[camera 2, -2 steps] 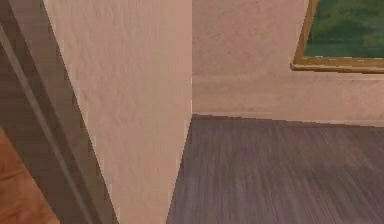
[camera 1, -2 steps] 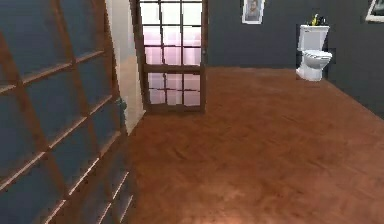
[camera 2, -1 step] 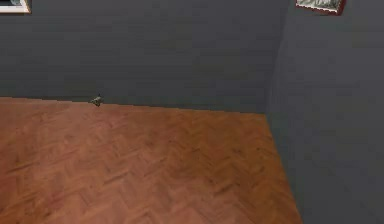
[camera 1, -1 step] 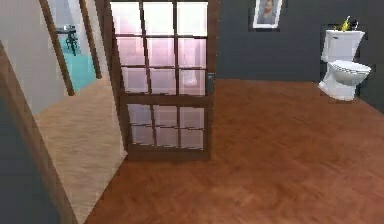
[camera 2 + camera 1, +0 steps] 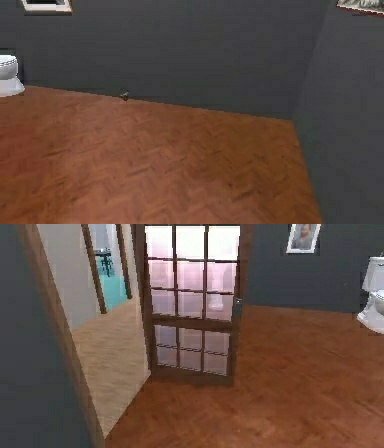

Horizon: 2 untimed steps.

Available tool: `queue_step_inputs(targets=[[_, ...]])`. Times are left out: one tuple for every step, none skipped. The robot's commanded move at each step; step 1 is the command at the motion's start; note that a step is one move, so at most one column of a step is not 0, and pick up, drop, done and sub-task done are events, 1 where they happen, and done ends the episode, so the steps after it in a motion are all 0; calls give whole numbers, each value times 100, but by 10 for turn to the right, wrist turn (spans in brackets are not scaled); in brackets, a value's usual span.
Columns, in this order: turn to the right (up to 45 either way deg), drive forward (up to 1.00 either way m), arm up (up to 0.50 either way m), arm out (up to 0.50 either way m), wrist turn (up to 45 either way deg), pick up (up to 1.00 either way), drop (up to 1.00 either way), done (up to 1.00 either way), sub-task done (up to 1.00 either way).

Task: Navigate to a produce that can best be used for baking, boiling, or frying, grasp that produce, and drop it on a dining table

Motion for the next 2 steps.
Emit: queue_step_inputs(targets=[[0, 30, 0, 0, 0, 0, 0, 0, 0], [-120, 0, 0, 0, 0, 0, 0, 0, 0]])
